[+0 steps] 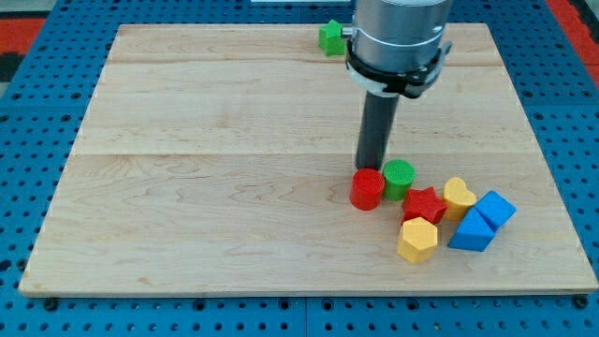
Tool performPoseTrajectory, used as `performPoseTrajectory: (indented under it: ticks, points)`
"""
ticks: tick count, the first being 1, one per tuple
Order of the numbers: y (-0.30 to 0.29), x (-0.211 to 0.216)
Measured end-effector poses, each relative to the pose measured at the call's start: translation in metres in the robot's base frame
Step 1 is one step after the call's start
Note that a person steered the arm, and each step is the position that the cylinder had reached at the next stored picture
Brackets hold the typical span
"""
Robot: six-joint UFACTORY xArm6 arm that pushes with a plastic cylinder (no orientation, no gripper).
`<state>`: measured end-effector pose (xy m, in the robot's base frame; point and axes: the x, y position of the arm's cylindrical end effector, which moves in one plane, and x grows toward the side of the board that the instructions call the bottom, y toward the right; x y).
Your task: Place the green star above to the green circle
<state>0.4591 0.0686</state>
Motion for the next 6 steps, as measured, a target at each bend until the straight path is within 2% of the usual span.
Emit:
performPoseTrajectory:
  ticks: [2,3,4,5,6]
  points:
    - [-0.019,-0.122]
    - [0.015,-0.172]
    - [0.056,-0.199]
    - [0.056,-0.238]
    - [0.025,-0.255]
